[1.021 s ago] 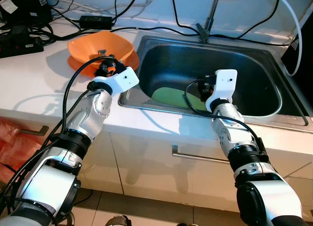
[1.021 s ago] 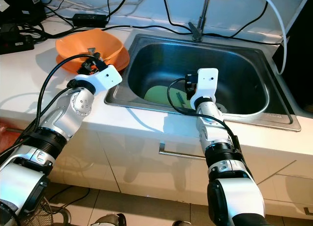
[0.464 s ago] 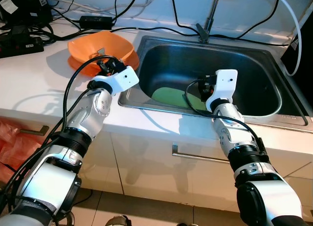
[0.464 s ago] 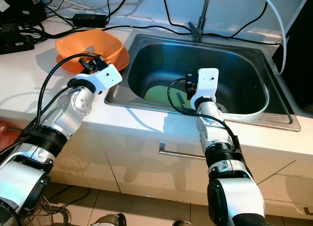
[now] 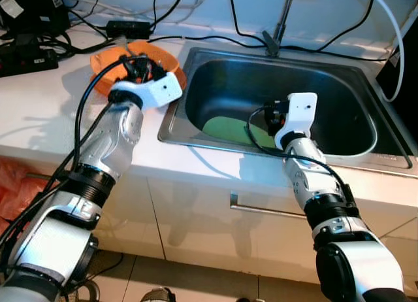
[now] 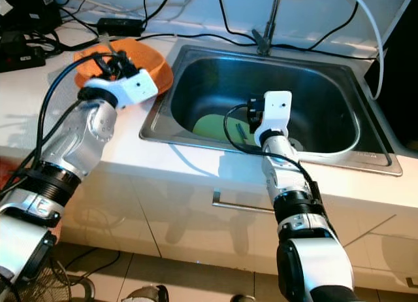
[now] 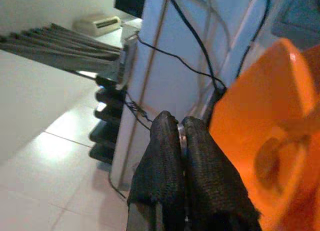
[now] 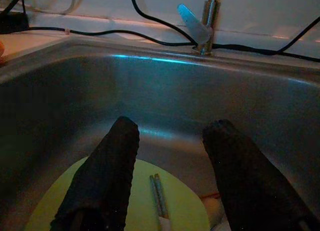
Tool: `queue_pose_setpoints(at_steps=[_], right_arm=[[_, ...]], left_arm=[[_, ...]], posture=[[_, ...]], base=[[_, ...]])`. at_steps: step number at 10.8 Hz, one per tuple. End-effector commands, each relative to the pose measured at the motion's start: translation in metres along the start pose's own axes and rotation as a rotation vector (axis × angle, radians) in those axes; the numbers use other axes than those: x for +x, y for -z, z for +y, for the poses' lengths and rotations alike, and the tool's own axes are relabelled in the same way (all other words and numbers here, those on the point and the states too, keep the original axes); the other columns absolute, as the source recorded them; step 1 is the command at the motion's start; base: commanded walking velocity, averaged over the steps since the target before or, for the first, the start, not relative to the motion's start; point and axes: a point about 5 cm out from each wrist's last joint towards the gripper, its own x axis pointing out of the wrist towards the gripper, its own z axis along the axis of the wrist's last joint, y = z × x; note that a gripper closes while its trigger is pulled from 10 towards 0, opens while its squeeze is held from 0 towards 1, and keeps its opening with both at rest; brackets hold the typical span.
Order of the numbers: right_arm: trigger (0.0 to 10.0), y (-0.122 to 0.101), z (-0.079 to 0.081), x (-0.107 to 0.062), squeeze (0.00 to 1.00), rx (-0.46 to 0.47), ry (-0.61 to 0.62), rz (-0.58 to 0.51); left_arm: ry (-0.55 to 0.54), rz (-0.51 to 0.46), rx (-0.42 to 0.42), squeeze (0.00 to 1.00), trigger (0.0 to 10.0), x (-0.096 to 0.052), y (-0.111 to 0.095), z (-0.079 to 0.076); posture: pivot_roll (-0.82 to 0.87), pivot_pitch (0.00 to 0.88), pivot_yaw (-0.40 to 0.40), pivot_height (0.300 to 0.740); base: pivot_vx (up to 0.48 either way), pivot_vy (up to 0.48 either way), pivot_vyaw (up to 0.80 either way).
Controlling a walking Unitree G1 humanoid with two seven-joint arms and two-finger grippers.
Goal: Kitchen organization
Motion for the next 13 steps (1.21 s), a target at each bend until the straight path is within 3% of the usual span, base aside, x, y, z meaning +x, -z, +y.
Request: queue_pose_setpoints(at_steps=[1,3,4,5,6,8,11,12,13], right_arm=[[10.0,0.001,-0.004,-0.001,0.0,0.017,0.016,0.0],[10.0,0.001,-0.004,-0.001,0.0,0.016,0.016,-0.001],[10.0,0.001,-0.004,-0.001,0.0,0.017,0.015,-0.004],[10.0,0.001,-0.004,-0.001,0.0,0.016,0.015,-0.005],[10.0,0.001,-0.004,-0.001,0.0,0.016,0.015,-0.005],[10.0,0.0,-0.002,-0.001,0.0,0.016,0.007,-0.014],[10.0,-0.006,0.0,-0.002,0.0,-0.014,-0.012,-0.066],[10.0,-0.009,0.001,-0.002,0.0,-0.021,-0.023,-0.087],[10.0,-0.009,0.002,-0.002,0.0,-0.032,-0.03,-0.093]], left_arm=[[-0.035,-0.035,0.022,0.0,0.0,0.003,-0.009,0.012],[-0.043,-0.113,-0.073,0.0,0.0,0.001,-0.022,0.014],[-0.054,-0.241,-0.237,0.0,0.0,-0.003,-0.045,0.015],[-0.065,-0.321,-0.306,0.0,10.0,-0.007,-0.062,0.018],[-0.061,-0.355,-0.344,0.0,10.0,-0.009,-0.069,0.018],[0.029,-0.505,-0.648,0.0,10.0,-0.019,-0.106,0.016],[0.189,-0.554,-1.045,0.0,10.0,-0.026,-0.124,0.009],[0.203,-0.537,-1.121,0.0,10.0,-0.026,-0.122,0.008],[0.203,-0.521,-1.147,0.0,10.0,-0.025,-0.12,0.008]], posture=[[0.06,0.04,-0.037,0.74],[0.06,0.039,-0.036,0.74],[0.06,0.04,-0.037,0.74],[0.06,0.041,-0.039,0.74],[0.06,0.041,-0.039,0.74],[0.06,0.042,-0.036,0.74],[0.05,0.044,-0.033,0.74],[0.05,0.045,-0.033,0.74],[0.05,0.046,-0.034,0.74]], base=[[0.0,0.0,0.0],[0.0,0.0,0.0],[0.0,0.0,0.0],[0.0,0.0,0.0],[0.0,0.0,0.0],[0.0,0.0,0.0],[0.0,0.0,0.0],[0.0,0.0,0.0],[0.0,0.0,0.0]])
